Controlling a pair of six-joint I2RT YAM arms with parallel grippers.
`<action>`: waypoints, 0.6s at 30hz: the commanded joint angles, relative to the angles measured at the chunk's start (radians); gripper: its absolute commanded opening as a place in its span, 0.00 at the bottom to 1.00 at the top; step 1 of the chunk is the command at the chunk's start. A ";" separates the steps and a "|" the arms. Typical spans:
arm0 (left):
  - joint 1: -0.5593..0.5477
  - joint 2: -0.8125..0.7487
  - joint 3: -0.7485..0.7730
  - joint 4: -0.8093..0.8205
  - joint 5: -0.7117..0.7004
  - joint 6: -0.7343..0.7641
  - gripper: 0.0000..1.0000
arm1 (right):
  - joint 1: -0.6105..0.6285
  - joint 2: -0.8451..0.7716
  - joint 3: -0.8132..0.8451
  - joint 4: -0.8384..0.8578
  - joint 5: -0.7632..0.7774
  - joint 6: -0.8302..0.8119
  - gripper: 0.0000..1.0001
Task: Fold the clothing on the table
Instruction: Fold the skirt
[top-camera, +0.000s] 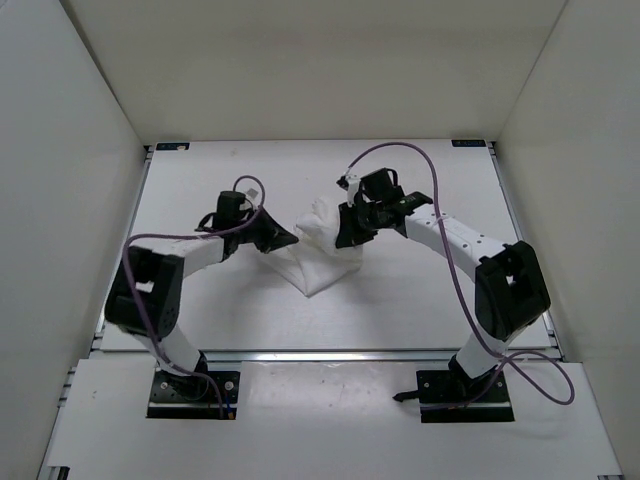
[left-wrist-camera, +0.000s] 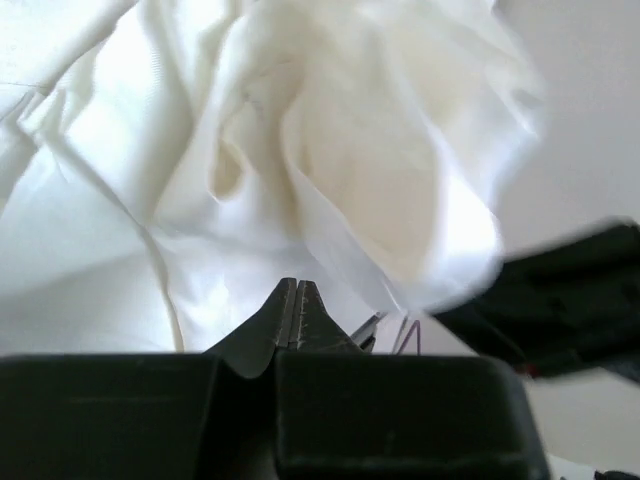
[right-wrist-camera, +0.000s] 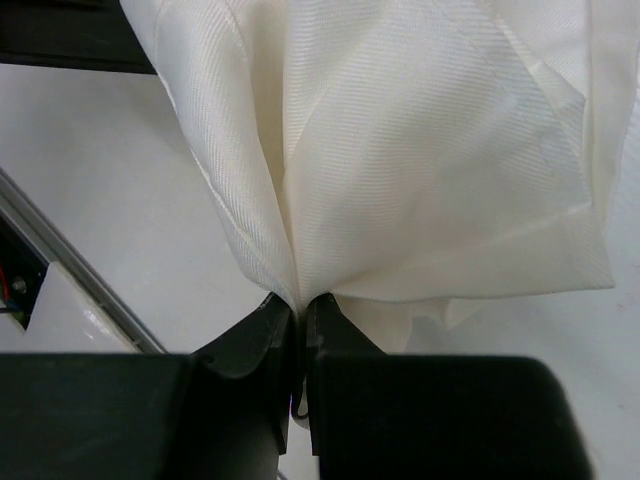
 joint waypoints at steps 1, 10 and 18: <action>-0.003 -0.171 -0.035 -0.147 -0.061 0.109 0.00 | -0.023 -0.040 0.047 0.003 0.027 -0.036 0.00; -0.150 -0.199 -0.225 -0.089 -0.228 0.037 0.00 | 0.031 0.000 0.084 0.017 0.007 -0.063 0.00; -0.142 -0.109 -0.233 0.039 -0.227 -0.015 0.00 | 0.126 0.041 0.091 0.038 -0.033 -0.035 0.00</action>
